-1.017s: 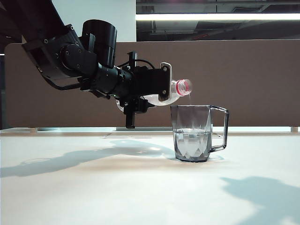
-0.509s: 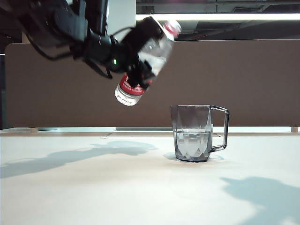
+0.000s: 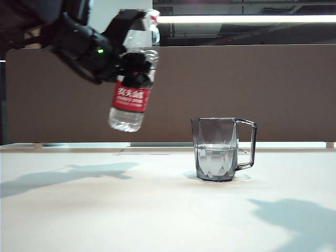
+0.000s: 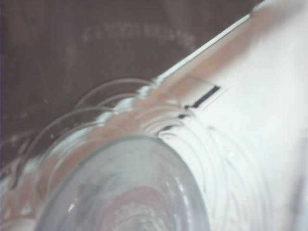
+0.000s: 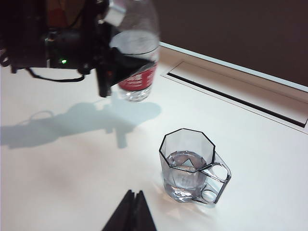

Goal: Pick up the mineral water bottle with the left hand on the table and pour water into the mug until it's half full.

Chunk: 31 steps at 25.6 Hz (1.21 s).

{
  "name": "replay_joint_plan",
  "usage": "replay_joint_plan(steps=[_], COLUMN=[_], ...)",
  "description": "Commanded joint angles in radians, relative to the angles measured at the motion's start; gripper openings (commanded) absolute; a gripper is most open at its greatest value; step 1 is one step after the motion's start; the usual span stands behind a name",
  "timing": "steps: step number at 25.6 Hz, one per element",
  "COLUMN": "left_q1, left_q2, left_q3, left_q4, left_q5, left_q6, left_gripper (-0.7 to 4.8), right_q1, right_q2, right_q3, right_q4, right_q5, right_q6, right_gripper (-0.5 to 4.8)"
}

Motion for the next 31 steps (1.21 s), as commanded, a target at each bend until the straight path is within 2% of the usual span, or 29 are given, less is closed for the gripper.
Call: replay_joint_plan(steps=[1,5,8,18,31], left_q1=[0.042,0.075,0.097,0.097,0.097], left_q2=[-0.056,-0.074,-0.077,-0.064,0.015], left_q3=[-0.085,-0.165,-0.271,-0.513,-0.528], left_q4=[0.053,0.116,0.240,0.572,0.638], left_q5=[0.000,0.000,0.000,0.000,0.000], left_q6=[-0.124,-0.201,-0.274,-0.318,-0.317], left_gripper=[1.74,1.74,1.74,1.74,1.74], right_q1=[0.000,0.001,0.000,0.000,0.000], right_q2=[-0.002,-0.002,-0.002,-0.002,-0.002], right_q3=[0.008,0.008,0.008,0.008,0.008], right_q4=[0.018,0.017,0.017,0.017,0.018], right_q5=[-0.003,-0.003,-0.003,-0.003,-0.003], right_q6=[-0.004,-0.004,-0.004,-0.004,-0.004], right_gripper=[-0.01,-0.02,-0.01,-0.02,-0.01])
